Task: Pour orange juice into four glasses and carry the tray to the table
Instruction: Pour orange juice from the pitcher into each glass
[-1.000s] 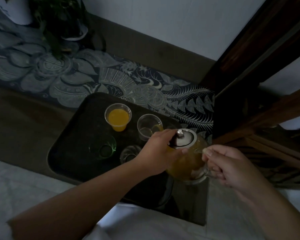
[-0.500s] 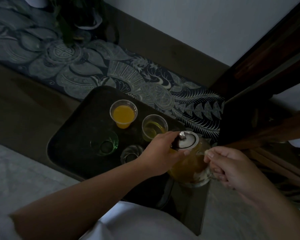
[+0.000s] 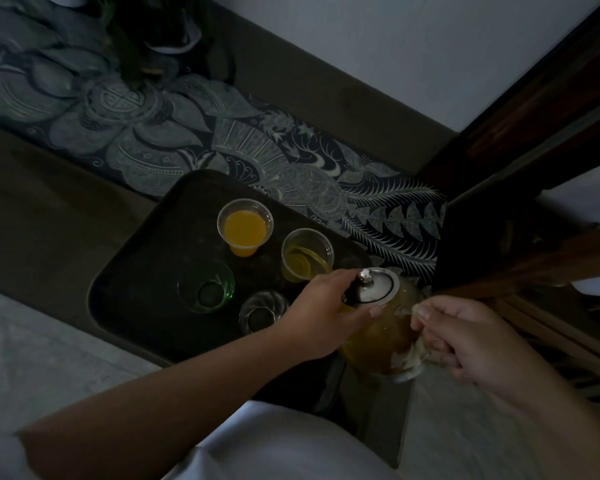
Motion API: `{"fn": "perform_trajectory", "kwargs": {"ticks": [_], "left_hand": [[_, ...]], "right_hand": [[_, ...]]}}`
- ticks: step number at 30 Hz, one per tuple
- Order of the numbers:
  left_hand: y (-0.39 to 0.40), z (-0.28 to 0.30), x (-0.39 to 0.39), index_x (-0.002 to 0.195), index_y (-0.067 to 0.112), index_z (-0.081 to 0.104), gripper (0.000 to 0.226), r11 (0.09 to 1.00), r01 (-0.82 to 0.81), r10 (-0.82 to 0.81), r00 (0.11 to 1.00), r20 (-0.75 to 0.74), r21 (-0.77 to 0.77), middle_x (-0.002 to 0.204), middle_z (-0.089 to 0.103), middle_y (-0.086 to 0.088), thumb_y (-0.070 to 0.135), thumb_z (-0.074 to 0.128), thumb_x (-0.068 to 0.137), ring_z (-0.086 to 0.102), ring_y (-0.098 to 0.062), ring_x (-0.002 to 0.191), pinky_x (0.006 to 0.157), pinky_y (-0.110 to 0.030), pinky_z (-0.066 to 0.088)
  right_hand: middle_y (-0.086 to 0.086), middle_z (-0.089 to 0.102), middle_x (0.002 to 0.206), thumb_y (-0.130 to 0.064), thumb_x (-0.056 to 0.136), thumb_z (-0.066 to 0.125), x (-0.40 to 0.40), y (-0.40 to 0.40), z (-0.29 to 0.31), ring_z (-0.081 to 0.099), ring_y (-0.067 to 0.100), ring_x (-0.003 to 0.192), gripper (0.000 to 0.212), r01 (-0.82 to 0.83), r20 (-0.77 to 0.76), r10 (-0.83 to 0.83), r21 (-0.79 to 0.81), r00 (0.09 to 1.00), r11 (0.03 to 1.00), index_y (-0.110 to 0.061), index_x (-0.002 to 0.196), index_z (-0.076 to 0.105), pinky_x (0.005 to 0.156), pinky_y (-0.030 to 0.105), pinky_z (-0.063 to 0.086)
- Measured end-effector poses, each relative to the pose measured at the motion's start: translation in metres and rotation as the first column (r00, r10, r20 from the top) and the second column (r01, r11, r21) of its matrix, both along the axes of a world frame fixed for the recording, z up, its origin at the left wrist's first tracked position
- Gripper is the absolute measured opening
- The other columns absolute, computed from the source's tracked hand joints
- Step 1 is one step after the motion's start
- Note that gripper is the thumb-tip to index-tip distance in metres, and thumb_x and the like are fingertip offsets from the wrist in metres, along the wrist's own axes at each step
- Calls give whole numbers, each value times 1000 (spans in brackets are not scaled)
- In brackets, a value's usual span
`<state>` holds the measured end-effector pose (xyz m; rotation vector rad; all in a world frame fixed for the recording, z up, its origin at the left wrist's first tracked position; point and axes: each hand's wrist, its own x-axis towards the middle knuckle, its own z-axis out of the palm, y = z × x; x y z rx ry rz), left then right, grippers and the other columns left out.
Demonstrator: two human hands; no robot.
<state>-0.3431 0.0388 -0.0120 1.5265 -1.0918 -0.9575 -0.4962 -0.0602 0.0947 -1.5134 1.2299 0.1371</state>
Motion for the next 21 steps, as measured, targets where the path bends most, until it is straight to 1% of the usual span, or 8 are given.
{"fn": "perform_trajectory", "kwargs": {"ticks": [6,10,14,18,21], "left_hand": [[0,-3,-4,123,22,60,36,1000,-6,6,1000,-1,8,109,66,6,35,67,90,60,-10,102,88,-42,51],[1,-3,-5,121,21,61,34,1000,-5,5,1000,-15,-1,107,66,5,34,67,90,60,-10,100,86,-42,51],[3,-1,-5,121,24,60,35,1000,-2,2,1000,-7,11,108,66,7,37,67,90,59,-9,101,87,-42,51],[4,1,-6,118,24,61,32,1000,-2,2,1000,-21,-15,104,66,8,36,67,90,60,-8,96,83,-41,51],[4,0,-6,120,22,61,33,1000,-2,1,999,-33,-10,105,66,7,35,67,90,61,-9,98,84,-43,51]], "right_hand": [[-4,37,48,-18,98,47,0,2,1,27,7,39,28,10,2,-10,5,1000,1000,-6,76,61,35,15,18],[-4,38,48,-18,98,48,0,3,4,28,9,41,28,-5,-6,5,-7,1000,1000,-6,77,61,34,17,19],[-4,38,45,-14,98,47,2,6,9,30,6,37,27,0,0,0,-11,1000,1000,-1,78,60,31,14,23],[-3,38,45,-13,98,46,3,8,12,29,7,37,27,4,-1,-4,-15,1000,1000,0,79,59,31,14,23],[-3,39,45,-14,99,46,2,9,12,29,10,39,27,-19,-12,19,-35,1000,999,-2,79,60,33,15,21]]}}
